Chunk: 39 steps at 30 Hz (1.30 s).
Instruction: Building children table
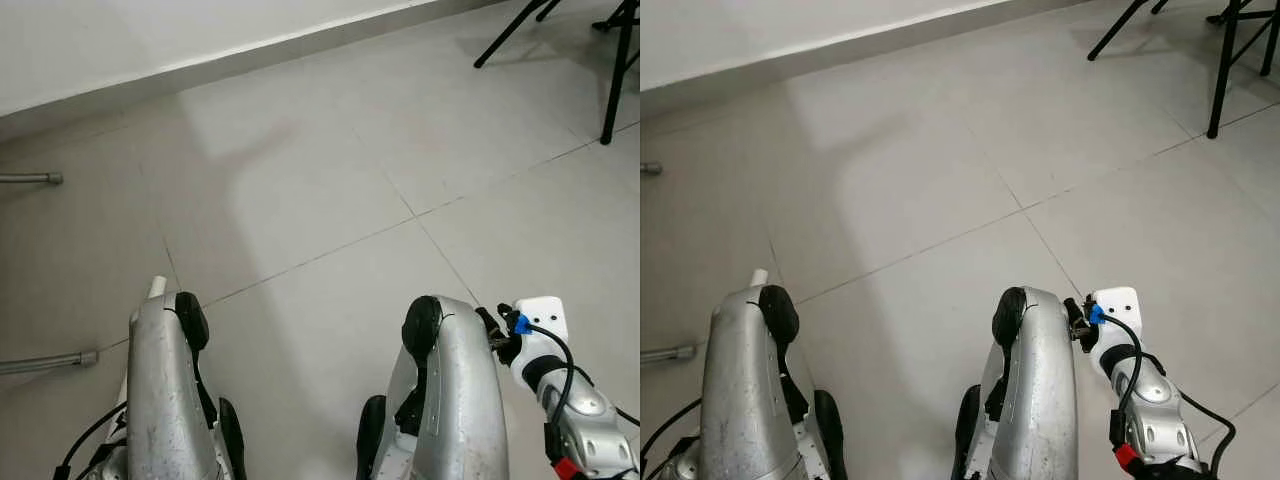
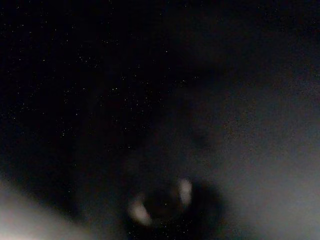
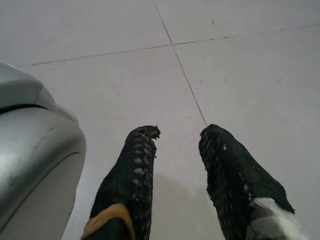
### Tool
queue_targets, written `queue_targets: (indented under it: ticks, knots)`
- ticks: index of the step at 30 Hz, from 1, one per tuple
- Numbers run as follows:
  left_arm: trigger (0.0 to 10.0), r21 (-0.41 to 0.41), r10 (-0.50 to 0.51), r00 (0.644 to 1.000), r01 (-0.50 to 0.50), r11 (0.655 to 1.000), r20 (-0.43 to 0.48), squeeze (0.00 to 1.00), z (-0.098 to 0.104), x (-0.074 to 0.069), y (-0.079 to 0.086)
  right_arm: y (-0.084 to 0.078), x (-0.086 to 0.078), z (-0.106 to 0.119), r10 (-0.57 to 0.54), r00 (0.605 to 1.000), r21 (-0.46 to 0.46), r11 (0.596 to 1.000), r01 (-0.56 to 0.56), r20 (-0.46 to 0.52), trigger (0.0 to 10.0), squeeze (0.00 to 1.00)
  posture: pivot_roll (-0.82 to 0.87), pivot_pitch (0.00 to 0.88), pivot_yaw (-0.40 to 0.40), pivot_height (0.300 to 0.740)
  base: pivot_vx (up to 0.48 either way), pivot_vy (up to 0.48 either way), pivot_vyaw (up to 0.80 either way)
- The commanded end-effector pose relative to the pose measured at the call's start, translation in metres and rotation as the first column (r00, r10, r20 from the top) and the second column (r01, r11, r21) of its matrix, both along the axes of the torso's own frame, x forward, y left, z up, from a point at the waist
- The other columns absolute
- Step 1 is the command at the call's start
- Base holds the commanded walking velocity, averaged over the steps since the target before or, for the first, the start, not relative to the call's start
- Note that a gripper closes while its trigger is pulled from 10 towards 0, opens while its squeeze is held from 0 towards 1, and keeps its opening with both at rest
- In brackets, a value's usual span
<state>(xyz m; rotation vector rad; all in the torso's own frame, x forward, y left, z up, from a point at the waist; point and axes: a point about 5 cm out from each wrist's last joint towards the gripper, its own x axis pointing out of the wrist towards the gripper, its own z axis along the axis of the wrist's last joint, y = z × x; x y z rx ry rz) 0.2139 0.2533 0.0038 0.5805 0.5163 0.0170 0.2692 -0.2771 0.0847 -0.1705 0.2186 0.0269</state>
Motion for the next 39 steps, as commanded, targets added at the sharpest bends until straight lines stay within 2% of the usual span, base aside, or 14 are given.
queue_targets:
  ticks: [1,9,11,12,14,17,19,20,28,31,33,34,37,39]
  knots:
    - [10.0,-0.008,0.302,0.717,-0.382,0.924,0.629,0.0,0.156,0.054,0.088,-0.003,-0.006,-0.007,-0.011,1.0,0.01,1.0,0.011,-0.026,10.0,0.0,0.03,0.342,-0.106,0.3,0.0,0.0,0.0]
    - [10.0,0.024,0.324,0.749,-0.413,0.911,0.578,0.0,0.141,0.046,0.097,-0.008,-0.004,-0.003,-0.028,1.0,0.009,1.0,0.028,-0.011,10.0,0.0,0.03,0.341,-0.109,0.3,0.0,0.0,0.0]
    - [10.0,0.109,0.39,0.747,-0.52,0.847,0.538,0.0,0.132,0.036,0.118,-0.009,-0.004,-0.002,-0.026,1.0,0.001,1.0,0.026,-0.01,10.0,0.0,0.03,0.342,-0.112,0.3,0.0,0.0,0.0]
    - [10.0,0.109,0.39,0.747,-0.52,0.847,0.538,0.0,0.132,0.036,0.118,-0.009,-0.004,-0.002,-0.026,1.0,0.001,1.0,0.026,-0.01,10.0,0.0,0.03,0.342,-0.112,0.3,0.0,0.0,0.0]
    - [10.0,0.172,0.419,0.745,-0.572,0.802,0.519,0.0,0.129,0.03,0.132,-0.009,-0.004,-0.001,-0.025,1.0,-0.003,1.0,0.025,-0.011,10.0,0.0,0.03,0.342,-0.112,0.3,0.0,0.0,0.0]
    - [10.0,0.209,0.403,0.761,-0.563,0.799,0.508,0.0,0.126,0.029,0.135,-0.009,-0.005,-0.001,-0.025,1.0,-0.005,1.0,0.025,-0.011,10.0,0.0,0.02,0.341,-0.11,0.3,0.0,0.0,0.0]
    - [10.0,0.224,0.307,0.865,-0.416,0.882,0.397,0.0,0.106,0.039,0.113,-0.008,-0.005,-0.003,-0.022,1.0,-0.006,1.0,0.022,-0.015,10.0,0.0,0.03,0.34,-0.11,0.3,0.0,0.0,0.0]
    - [10.0,0.237,0.278,0.884,-0.382,0.893,0.375,0.0,0.102,0.041,0.108,-0.008,-0.006,-0.003,-0.021,1.0,-0.007,1.0,0.021,-0.015,10.0,0.0,0.03,0.34,-0.11,0.3,0.0,0.0,0.0]
    - [10.0,0.351,0.241,0.924,-0.34,0.872,0.296,0.0,0.083,0.039,0.093,-0.008,-0.006,-0.003,-0.02,1.0,-0.012,1.0,0.02,-0.019,10.0,0.0,0.02,0.336,-0.109,0.3,0.0,0.0,0.0]
    - [10.0,0.298,0.19,0.957,-0.251,0.921,0.218,0.0,0.069,0.042,0.079,-0.009,-0.005,-0.002,-0.021,1.0,-0.009,1.0,0.021,-0.017,10.0,0.0,0.02,0.338,-0.106,0.3,0.0,0.0,0.0]
    - [10.0,0.197,0.102,0.989,-0.121,0.973,0.104,0.0,0.051,0.043,0.057,-0.009,-0.005,-0.002,-0.021,1.0,-0.007,1.0,0.021,-0.017,10.0,0.0,0.02,0.342,-0.107,0.3,0.0,0.0,0.0]
    - [10.0,0.197,0.102,0.989,-0.121,0.973,0.104,0.0,0.051,0.043,0.057,-0.009,-0.005,-0.002,-0.021,1.0,-0.007,1.0,0.021,-0.017,10.0,0.0,0.02,0.342,-0.107,0.3,0.0,0.0,0.0]
    - [10.0,0.143,-0.068,0.996,0.075,0.987,-0.05,0.0,0.026,0.033,0.025,-0.009,-0.004,-0.001,-0.022,1.0,-0.004,1.0,0.022,-0.014,10.0,0.0,0.02,0.342,-0.104,0.3,0.0,0.0,0.0]
    - [10.0,0.143,-0.068,0.996,0.075,0.987,-0.05,0.0,0.026,0.033,0.025,-0.009,-0.004,-0.001,-0.022,1.0,-0.004,1.0,0.022,-0.014,10.0,0.0,0.02,0.342,-0.104,0.3,0.0,0.0,0.0]
